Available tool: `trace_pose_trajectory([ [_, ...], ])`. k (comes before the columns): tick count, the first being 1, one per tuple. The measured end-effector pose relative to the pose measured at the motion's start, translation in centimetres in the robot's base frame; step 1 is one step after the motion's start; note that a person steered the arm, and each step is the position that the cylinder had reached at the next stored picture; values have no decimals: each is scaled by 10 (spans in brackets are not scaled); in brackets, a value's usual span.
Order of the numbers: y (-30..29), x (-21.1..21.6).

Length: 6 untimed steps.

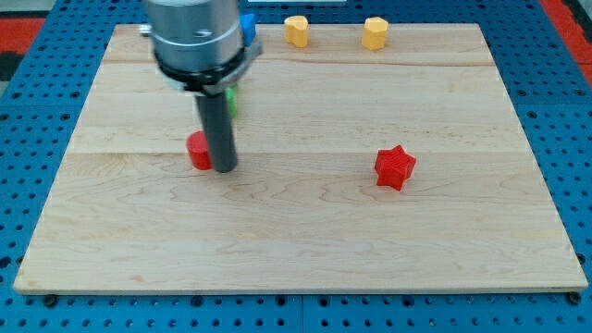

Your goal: Slide the red circle right a bit

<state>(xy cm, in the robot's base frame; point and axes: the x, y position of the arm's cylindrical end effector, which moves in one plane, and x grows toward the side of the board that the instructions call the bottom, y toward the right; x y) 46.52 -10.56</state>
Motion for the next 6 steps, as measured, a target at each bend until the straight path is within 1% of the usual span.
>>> trace_pose_trajectory([
  [1,-7,-2],
  [2,-23,5],
  [3,-84,17],
  [4,-99,-11],
  [5,-76,-26],
  [6,-66,-32],
])
